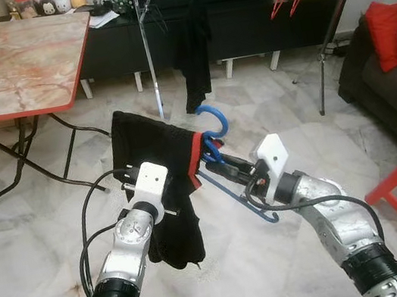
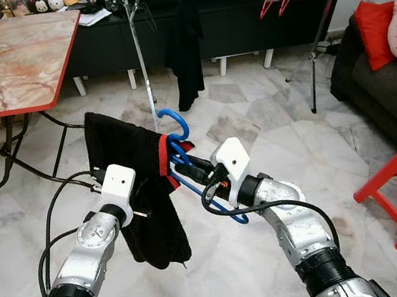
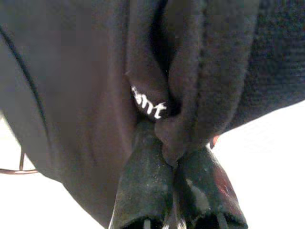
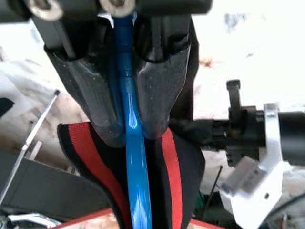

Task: Hang hanger

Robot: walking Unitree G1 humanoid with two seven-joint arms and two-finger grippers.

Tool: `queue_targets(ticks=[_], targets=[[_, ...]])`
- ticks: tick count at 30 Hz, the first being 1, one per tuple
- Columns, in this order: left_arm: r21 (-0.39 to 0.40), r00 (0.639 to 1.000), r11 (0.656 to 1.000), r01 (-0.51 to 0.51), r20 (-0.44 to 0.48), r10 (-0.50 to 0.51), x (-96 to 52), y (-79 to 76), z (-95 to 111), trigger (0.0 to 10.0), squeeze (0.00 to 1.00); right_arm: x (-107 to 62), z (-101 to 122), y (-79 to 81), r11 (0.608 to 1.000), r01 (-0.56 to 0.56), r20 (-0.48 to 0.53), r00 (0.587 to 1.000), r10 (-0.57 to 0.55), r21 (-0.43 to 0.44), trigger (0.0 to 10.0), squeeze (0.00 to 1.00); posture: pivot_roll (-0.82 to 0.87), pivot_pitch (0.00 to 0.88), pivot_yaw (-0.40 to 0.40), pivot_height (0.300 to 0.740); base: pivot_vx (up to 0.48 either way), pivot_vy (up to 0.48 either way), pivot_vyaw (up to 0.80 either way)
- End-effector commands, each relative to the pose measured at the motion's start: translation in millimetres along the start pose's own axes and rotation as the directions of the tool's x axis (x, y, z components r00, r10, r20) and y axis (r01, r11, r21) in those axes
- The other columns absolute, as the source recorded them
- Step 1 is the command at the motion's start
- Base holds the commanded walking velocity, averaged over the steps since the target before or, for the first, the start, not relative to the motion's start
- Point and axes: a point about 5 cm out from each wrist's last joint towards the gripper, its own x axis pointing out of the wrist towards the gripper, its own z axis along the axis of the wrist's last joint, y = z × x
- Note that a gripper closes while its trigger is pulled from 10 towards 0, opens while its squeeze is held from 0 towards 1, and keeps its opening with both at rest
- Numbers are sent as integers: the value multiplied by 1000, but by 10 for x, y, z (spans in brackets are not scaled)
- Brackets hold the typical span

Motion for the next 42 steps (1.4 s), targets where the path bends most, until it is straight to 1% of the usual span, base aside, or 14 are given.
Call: queue_targets(ticks=[1, 6, 8, 9, 10, 14, 18, 22, 26, 32, 37, 40, 41, 42], targets=[[2, 1000, 1000, 12, 11, -12, 7, -25, 19, 0, 0, -63, -44, -77, 999, 33, -37, 999, -34, -42, 0, 0, -23, 0, -110, 740, 0, 0, 0], [1, 1000, 1000, 12, 7, -12, -10, -18, 1, 0, 0, -186, -262, -136, 995, 25, -188, 981, -43, -96, 0, 0, -24, 0, -110, 740, 0, 0, 0], [3, 1000, 1000, 12, 1, -12, -24, -10, -20, 0, 0, -299, -449, -169, 991, 6, -326, 944, -50, -132, 0, 0, -24, 0, -109, 740, 0, 0, 0], [3, 1000, 1000, 12, 1, -12, -24, -10, -20, 0, 0, -299, -449, -169, 991, 6, -326, 944, -50, -132, 0, 0, -24, 0, -109, 740, 0, 0, 0], [4, 1000, 1000, 11, -2, -11, -30, -4, -28, 0, 0, -373, -546, -187, 986, -12, -397, 916, -54, -164, 0, 0, -24, 0, -109, 740, 0, 0, 0], [6, 1000, 1000, 4, -9, -4, -39, 13, -44, 0, 0, -493, -667, -194, 991, -30, -473, 880, -36, -130, 0, 0, -23, 0, -107, 740, 0, 0, 0], [8, 999, 999, -32, -22, 32, -36, 57, -58, 0, 0, -618, -777, -119, 989, -129, -535, 842, 68, -77, 0, 0, -27, 0, -103, 740, 0, 0, 0], [15, 996, 996, -83, -42, 83, -35, 120, -88, 0, 0, -675, -796, -99, 985, -162, -553, 827, 100, -64, 0, 0, -28, 0, -98, 740, 0, 0, 0], [8, 976, 979, -202, -83, 202, -54, 277, -159, 0, 0, -725, -772, -5, 969, -245, -536, 820, 198, -16, 0, 0, -32, 0, -95, 740, 0, 0, 0], [20, 908, 922, -386, -168, 384, -157, 564, -340, 0, 0, -767, -742, 94, 954, -300, -515, 816, 264, 14, 0, 0, -33, 0, -90, 740, 0, 0, 0], [69, 826, 859, -508, -244, 508, -367, 799, -599, 0, 0, -802, -676, 39, 982, -190, -445, 881, 162, -18, 0, 0, -37, 0, -85, 740, 0, 0, 0], [83, 809, 844, -530, -248, 533, -459, 855, -684, 0, 0, -841, -696, -42, 998, -57, -418, 908, 37, -36, 0, 0, -37, 0, -85, 740, 0, 0, 0], [67, 812, 845, -531, -245, 530, -481, 856, -703, 902, 0, -862, -730, -76, 998, -3, -423, 906, -22, -58, 2157, 0, -37, 0, -85, 740, 0, 0, 0], [44, 819, 849, -527, -239, 521, -505, 849, -721, 2667, 0, -888, -782, -112, 995, 72, -429, 898, -93, -64, 9647, 0, -40, 0, -81, 740, 0, 0, 0]])
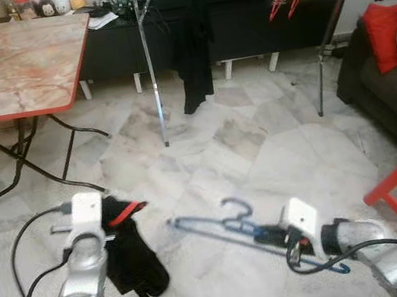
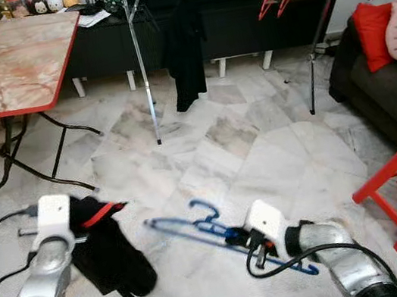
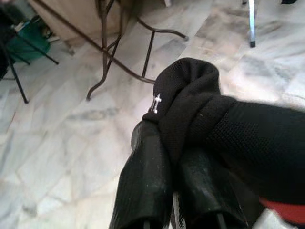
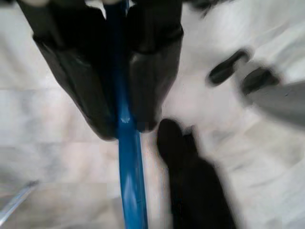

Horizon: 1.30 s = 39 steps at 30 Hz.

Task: Hang hanger

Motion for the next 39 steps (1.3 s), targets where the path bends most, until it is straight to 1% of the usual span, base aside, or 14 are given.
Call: queue_targets(ticks=[1, 2, 4, 7, 9, 10, 11, 12, 14, 20, 21, 29, 34, 39], targets=[[-41, 998, 998, 36, 56, -34, -28, -24, 31, 5647, 0, -41, -137, -97, 984, 169, -23, 985, -168, 61, 10000, 0, -40, 0, -81, 740, 0, 0, 0], [-57, 996, 996, 63, 74, -58, -54, -36, 20, 9686, 0, -40, -209, -136, 958, 264, -39, 965, -261, 115, 10000, 0, -40, 0, -81, 740, 0, 0, 0], [-78, 991, 992, 97, 99, -90, -92, -55, 9, 10000, 0, -41, -297, -183, 897, 399, -55, 917, -396, 193, 10000, 0, -41, 0, -75, 740, 0, 0, 0], [-86, 979, 982, 165, 138, -153, -162, -117, 0, 10000, 0, -83, -589, -168, 738, 598, -182, 800, -572, 313, 10000, 0, -34, 0, -68, 740, 0, 0, 0], [-95, 974, 978, 185, 151, -170, -187, -141, 3, 10000, 0, -108, -723, -125, 669, 655, -253, 754, -606, 352, 10000, 0, -29, 0, -60, 740, 0, 0, 0], [-104, 968, 973, 208, 167, -189, -216, -171, 9, 10000, 0, -148, -882, -59, 580, 722, -336, 691, -640, 378, 10000, 0, -32, 0, -56, 740, 0, 0, 0], [-104, 968, 973, 208, 167, -189, -216, -171, 9, 10000, 0, -148, -882, -59, 580, 722, -336, 691, -640, 378, 10000, 0, -32, 0, -56, 740, 0, 0, 0], [-127, 963, 965, 228, 178, -204, -238, -205, 13, 10000, 0, -182, -1042, 45, 503, 765, -420, 642, -641, 402, 10000, 0, -34, 0, -54, 740, 0, 0, 0], [-153, 959, 958, 242, 185, -213, -252, -237, 16, 10000, 0, -190, -1162, 164, 464, 784, -481, 620, -621, 412, 10000, 0, -32, 0, -49, 740, 0, 0, 0], [-209, 949, 937, 280, 207, -237, -300, -332, 61, 10000, 0, -186, -1449, 582, 434, 797, -621, 601, -503, 420, 10000, 0, -32, 0, -40, 740, 0, 0, 0], [-240, 948, 927, 289, 207, -242, -319, -360, 65, 10000, 0, -211, -1524, 694, 431, 811, -660, 577, -481, 395, 10000, 0, -26, 0, -38, 740, 0, 0, 0], [-268, 923, 898, 349, 263, -280, -406, -452, 152, 10000, 0, -221, -1563, 778, 397, 821, -664, 567, -488, 409, 10000, 0, -45, 0, -20, 740, 0, 0, 0], [-236, 836, 858, 457, 442, -325, -581, -568, 546, 10000, 0, -337, -1661, 852, 362, 840, -689, 540, -483, 405, 10000, 0, -51, 0, -14, 740, 0, 0, 0], [-168, 777, 850, 499, 522, -352, -734, -605, 746, 10000, 0, -392, -1735, 957, 359, 843, -715, 533, -453, 401, 10000, 0, -43, 0, -12, 740, 0, 0, 0]])
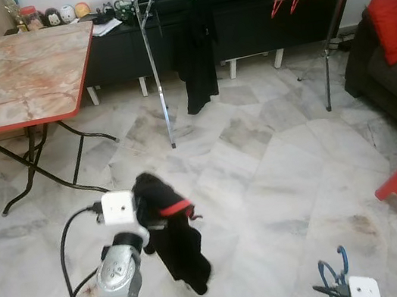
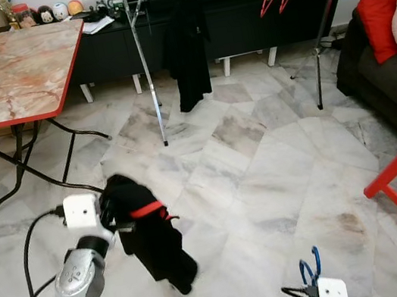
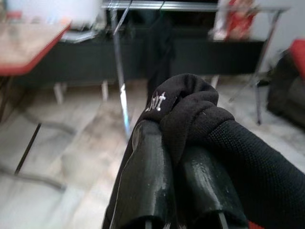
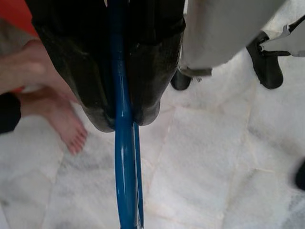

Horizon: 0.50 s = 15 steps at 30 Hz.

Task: Hang hanger

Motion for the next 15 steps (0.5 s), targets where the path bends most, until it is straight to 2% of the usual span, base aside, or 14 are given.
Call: queue_targets(ticks=[1, 7, 11, 15], targets=[[31, 999, 999, 34, 33, -35, -17, -67, 110, 10000, 0, -13, -53, -52, 1000, 13, -17, 1000, -12, 5, 10000, 0, -35, 0, -11, 740, 0, 0, 0], [34, 998, 998, 49, 47, -50, -50, -104, 202, 10000, 0, -23, -99, -71, 1000, 22, -34, 999, -21, 18, 10000, 0, -16, 0, -7, 740, 0, 0, 0], [33, 999, 999, 35, 17, -36, -51, -36, 187, 10000, 0, -9, -56, -14, 999, 14, -25, 1000, -13, 45, 10000, 0, -16, 0, 5, 740, 0, 0, 0], [28, 999, 999, 35, 5, -35, -45, -35, 198, 10000, 0, -14, -81, -18, 999, 4, -35, 999, -3, 33, 10000, 0, -9, 0, -1, 740, 0, 0, 0]])
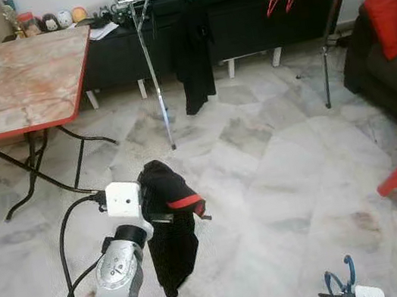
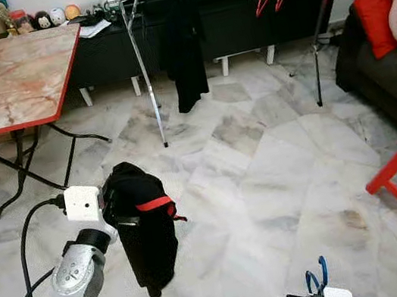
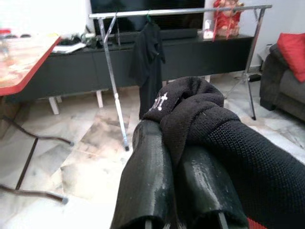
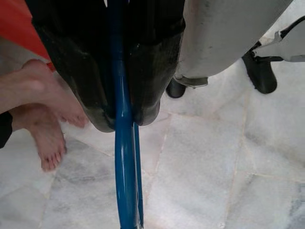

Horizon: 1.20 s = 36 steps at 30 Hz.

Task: Hang hanger

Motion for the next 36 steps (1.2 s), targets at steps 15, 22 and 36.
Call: queue_targets(ticks=[15, 22, 36], targets=[[-11, 1000, 1000, 1, -22, -2, 22, -73, 50, 10000, 0, -42, -123, -179, 1000, 12, -24, 1000, -12, 5, 10000, 0, -43, 0, -8, 740, 0, 312, 303], [-15, 1000, 1000, -10, -28, 9, 28, -75, 44, 10000, 0, -56, -156, -216, 1000, 17, -28, 999, -17, -7, 10000, 0, -49, 0, -13, 740, 0, 340, 0], [6, 998, 998, -59, -34, 60, -9, 47, 71, 10000, 0, -47, -124, -157, 1000, 10, -2, 1000, -10, 10, 10000, 0, -4, 0, -43, 740, 0, 339, 0]])
